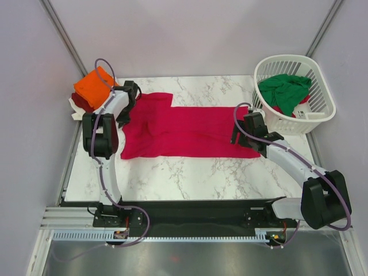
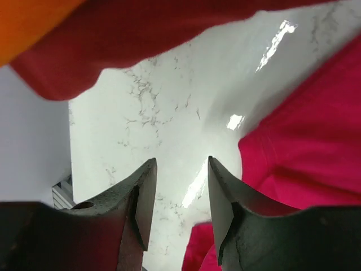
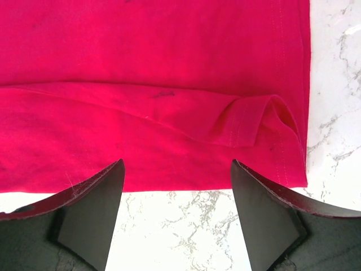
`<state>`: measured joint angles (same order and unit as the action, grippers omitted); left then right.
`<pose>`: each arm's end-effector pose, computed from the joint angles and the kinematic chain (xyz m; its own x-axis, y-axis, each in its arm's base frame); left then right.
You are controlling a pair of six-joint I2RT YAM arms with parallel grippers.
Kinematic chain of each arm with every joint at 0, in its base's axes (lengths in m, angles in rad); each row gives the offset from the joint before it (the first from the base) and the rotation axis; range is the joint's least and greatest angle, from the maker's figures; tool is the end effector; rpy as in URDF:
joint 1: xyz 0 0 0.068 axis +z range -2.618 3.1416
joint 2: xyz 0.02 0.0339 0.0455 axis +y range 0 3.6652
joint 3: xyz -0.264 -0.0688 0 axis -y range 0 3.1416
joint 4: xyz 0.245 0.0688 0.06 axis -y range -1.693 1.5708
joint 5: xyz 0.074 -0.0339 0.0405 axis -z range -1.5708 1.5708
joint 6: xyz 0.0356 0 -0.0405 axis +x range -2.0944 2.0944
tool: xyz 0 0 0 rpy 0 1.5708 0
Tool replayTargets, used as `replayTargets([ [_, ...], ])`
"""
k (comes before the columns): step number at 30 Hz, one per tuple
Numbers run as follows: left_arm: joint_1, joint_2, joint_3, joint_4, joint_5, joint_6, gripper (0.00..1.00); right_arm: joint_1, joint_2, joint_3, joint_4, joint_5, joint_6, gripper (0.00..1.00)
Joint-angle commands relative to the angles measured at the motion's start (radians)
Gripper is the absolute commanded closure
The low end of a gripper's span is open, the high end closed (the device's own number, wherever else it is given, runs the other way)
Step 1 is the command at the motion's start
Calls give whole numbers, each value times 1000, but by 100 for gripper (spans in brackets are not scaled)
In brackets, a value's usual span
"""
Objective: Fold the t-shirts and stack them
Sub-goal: Fold the tshirt
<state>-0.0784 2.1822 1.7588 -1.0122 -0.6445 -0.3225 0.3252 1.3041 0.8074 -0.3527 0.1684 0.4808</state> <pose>0.4337 -0.0126 0.1822 -0.9312 -0.1810 -0.3165 -0.3303 0.7865 0.5219 0.2544 0.0795 0.2222 -0.7280 0.2357 -0.6438 0.1428 0.9706 0.1939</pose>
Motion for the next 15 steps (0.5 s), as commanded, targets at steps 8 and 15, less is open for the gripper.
replayTargets([
  [8, -138, -268, -103, 4, 93, -66, 49, 5, -9, 3, 40, -46, -11, 16],
  [15, -210, -282, -222, 56, 184, -128, 51, 5, -2, -2, 47, -53, -15, 16],
])
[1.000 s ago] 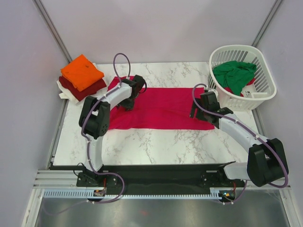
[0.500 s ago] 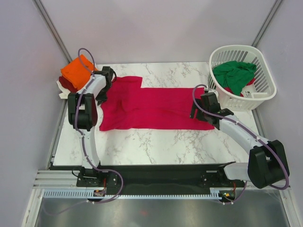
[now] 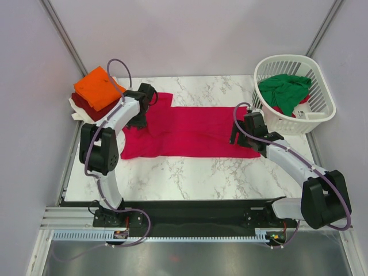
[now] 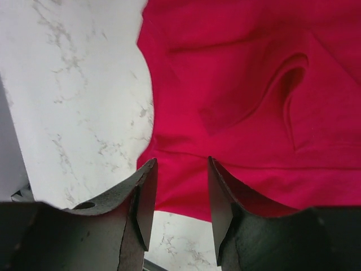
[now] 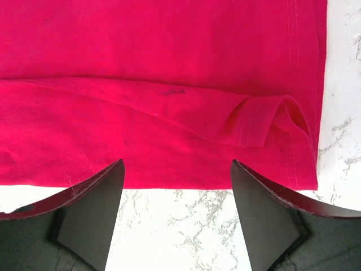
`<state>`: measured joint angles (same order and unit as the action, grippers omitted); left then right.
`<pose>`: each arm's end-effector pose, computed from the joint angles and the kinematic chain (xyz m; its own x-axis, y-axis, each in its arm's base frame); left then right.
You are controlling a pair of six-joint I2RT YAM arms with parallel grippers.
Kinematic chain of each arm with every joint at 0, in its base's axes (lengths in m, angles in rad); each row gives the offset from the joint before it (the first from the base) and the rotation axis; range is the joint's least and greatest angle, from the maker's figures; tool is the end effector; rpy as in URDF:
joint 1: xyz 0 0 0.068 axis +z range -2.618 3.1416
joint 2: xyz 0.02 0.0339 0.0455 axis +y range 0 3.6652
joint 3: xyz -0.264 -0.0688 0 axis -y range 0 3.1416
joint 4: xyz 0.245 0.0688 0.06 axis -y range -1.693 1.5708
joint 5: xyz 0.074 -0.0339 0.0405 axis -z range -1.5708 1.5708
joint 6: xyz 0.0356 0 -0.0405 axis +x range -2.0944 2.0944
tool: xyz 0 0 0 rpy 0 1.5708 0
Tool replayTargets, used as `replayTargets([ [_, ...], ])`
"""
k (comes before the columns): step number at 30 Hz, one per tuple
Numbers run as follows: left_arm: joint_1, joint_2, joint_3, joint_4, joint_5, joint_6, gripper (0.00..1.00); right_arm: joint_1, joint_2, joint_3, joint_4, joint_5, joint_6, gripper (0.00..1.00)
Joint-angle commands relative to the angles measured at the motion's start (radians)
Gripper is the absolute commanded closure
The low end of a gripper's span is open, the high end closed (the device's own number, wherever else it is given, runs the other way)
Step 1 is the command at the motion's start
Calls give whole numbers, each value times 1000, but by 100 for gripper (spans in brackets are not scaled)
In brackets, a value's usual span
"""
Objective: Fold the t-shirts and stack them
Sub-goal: Fold the tshirt
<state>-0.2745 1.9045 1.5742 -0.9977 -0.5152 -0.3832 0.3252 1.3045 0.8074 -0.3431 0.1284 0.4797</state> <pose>0.3733 -0.0869 0.2383 -0.9121 -0.0812 -0.4018 -0.2363 0.9050 0.3537 0.2549 0.0811 0.2227 -0.7350 0.2352 -0.6360 0.1164 0.9678 0.2234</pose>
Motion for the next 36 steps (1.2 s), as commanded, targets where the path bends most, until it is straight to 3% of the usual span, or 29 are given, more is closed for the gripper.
replayTargets([
  [1, -20, 14, -52, 45, 55, -69, 53, 3, -5, -4, 38, -15, -12, 16],
  [12, -29, 152, -45, 105, 41, -57, 54, 3, -16, -13, 38, -19, -16, 16],
  [36, -22, 232, 81, 94, -62, -23, 52, 5, 10, -14, 46, -32, -15, 16],
])
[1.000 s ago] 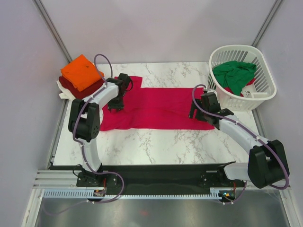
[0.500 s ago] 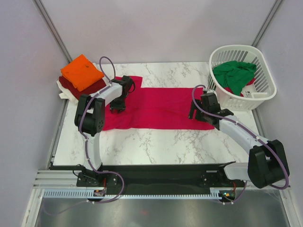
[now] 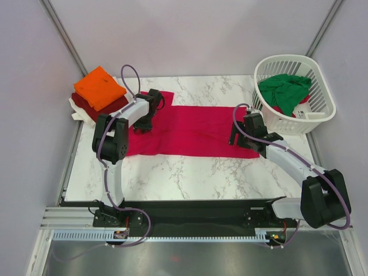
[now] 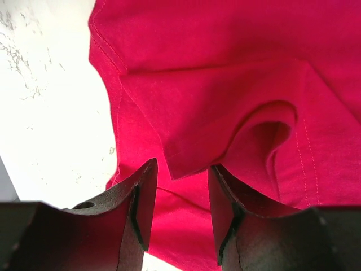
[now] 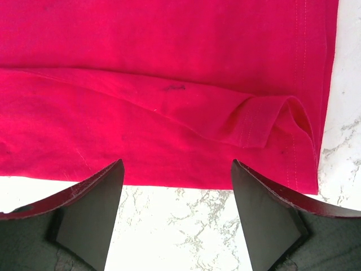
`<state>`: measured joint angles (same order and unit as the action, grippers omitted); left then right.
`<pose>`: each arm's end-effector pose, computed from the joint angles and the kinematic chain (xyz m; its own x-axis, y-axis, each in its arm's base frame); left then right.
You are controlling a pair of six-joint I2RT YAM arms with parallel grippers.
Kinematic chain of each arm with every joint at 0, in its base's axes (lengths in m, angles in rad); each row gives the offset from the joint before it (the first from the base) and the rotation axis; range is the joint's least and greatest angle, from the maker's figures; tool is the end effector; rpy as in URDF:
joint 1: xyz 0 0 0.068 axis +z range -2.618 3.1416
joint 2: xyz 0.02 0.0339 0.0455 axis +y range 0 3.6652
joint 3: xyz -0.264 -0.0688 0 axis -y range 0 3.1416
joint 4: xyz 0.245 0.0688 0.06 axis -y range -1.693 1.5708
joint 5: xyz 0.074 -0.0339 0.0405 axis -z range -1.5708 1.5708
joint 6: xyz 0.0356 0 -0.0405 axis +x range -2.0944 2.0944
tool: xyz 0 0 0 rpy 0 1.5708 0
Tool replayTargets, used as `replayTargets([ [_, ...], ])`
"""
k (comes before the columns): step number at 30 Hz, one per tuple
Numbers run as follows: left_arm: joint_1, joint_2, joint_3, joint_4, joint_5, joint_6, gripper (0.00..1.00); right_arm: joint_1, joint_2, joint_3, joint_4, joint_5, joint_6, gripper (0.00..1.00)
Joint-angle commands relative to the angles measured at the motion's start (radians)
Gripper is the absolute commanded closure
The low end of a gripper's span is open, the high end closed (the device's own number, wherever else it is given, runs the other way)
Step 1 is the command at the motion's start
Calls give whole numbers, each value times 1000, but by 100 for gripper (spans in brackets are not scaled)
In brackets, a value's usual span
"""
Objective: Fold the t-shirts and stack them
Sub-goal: Fold the tshirt
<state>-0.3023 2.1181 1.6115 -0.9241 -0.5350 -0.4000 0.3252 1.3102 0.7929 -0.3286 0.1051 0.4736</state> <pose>0.4019 -0.1063 0.1689 -0.9440 -0.0565 -0.3252 -0.1948 0.8908 0.4106 0.2543 0.0818 0.2177 -0.7461 0.2271 -0.6259 0.0994 0.9675 0.2325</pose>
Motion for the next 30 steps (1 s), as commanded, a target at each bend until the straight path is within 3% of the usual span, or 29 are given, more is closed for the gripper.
replayTargets([
  [1, 8, 23, 48, 19, -40, -7, 52, 6, 6, -1, 31, -11, -10, 15],
  [4, 11, 39, 64, 21, -37, -3, 52, 6, 8, 0, 33, -13, -9, 15],
  [7, 12, 52, 83, 21, -34, 4, 60, 6, 9, -1, 33, -13, -10, 15],
  [13, 19, 62, 102, 19, -31, 16, 97, 6, 14, -1, 33, -10, -12, 15],
  [20, 32, 60, 207, 13, -57, 98, 98, 6, 20, 0, 33, -12, -10, 15],
  [23, 64, 112, 318, -12, -65, 130, 94, 6, 21, 0, 33, -13, -15, 15],
  [25, 81, 155, 382, -28, -54, 153, 84, 6, 21, 0, 31, -15, -16, 15],
  [30, 101, 290, 617, -70, -37, 214, 38, 11, 20, 5, 28, -12, -18, 15],
])
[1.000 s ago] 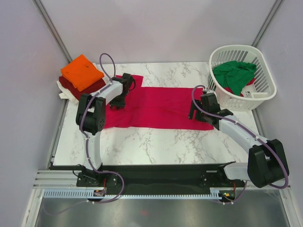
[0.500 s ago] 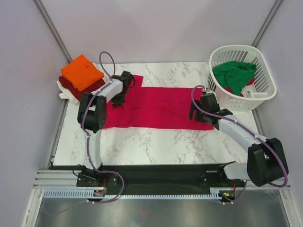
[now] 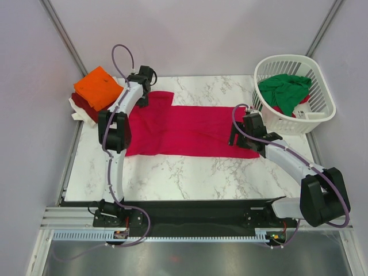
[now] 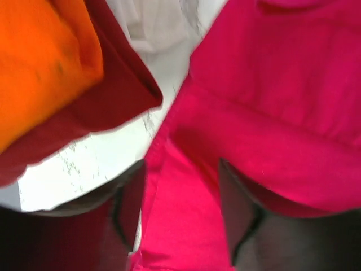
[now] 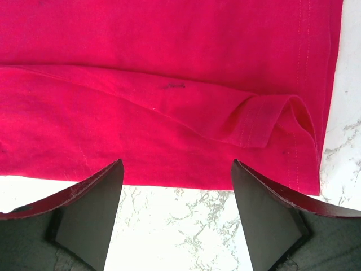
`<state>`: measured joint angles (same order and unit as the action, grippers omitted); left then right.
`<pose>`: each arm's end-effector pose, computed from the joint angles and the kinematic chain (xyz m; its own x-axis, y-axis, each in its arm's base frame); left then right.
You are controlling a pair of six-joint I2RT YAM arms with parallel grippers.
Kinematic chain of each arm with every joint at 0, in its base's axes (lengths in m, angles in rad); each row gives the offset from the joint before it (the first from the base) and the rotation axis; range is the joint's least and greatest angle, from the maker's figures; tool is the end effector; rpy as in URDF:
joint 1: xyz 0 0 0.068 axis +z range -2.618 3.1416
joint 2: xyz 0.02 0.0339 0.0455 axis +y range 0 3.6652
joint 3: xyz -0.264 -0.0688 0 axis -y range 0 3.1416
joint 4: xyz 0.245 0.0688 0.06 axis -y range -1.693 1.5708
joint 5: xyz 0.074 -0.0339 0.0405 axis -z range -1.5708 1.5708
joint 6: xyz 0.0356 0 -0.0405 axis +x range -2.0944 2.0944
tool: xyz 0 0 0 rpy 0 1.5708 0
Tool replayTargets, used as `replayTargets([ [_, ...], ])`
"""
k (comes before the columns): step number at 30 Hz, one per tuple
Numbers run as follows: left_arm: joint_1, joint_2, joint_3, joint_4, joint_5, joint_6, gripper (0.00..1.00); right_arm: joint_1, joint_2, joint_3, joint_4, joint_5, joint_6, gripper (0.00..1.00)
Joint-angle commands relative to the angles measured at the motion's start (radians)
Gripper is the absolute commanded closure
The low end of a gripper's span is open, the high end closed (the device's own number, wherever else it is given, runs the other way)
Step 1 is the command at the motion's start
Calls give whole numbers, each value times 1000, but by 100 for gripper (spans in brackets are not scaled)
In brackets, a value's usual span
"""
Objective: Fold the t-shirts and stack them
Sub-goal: Fold the tshirt
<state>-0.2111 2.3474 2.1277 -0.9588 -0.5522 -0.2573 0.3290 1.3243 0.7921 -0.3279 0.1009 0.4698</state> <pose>0.4900 -0.0859 0.2106 -0.8693 -0.0353 -0.4931 -0.2470 0.8950 0.3715 0.2553 0.0834 0.2140 -0.7569 0.2175 -0.6162 0.0935 0.9693 0.2273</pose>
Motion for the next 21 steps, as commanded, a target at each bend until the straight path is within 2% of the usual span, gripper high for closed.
replayTargets([
  [1, 10, 67, 129, -43, -25, 73, 34, 10, 6, 6, 27, -7, -17, 14],
  [3, 9, 61, 179, -58, -25, 69, 26, 16, 9, 12, 18, 0, -20, 13],
  [4, 9, 29, 181, -60, -12, 66, 26, 19, 9, 16, 15, 6, -23, 13],
  [7, 1, -80, 106, -63, -2, 18, 37, 31, 3, 25, 7, 28, -26, 13],
  [9, -11, -144, -10, -63, 18, -45, 44, 36, 6, 29, 6, 37, -28, 12],
  [12, -24, -249, -204, -51, 145, -154, 60, 35, 18, 35, 1, 46, -30, 12],
  [13, -24, -270, -256, -10, 194, -169, 62, 36, 21, 36, 0, 49, -30, 12],
  [14, -25, -313, -356, 15, 237, -192, 62, 36, 24, 39, -3, 49, -30, 12],
  [17, -33, -371, -530, 138, 389, -224, 59, 39, 18, 39, -7, 46, -31, 11],
  [21, -57, -415, -626, 229, 472, -247, 51, 44, 10, 33, -8, 51, -31, 11],
])
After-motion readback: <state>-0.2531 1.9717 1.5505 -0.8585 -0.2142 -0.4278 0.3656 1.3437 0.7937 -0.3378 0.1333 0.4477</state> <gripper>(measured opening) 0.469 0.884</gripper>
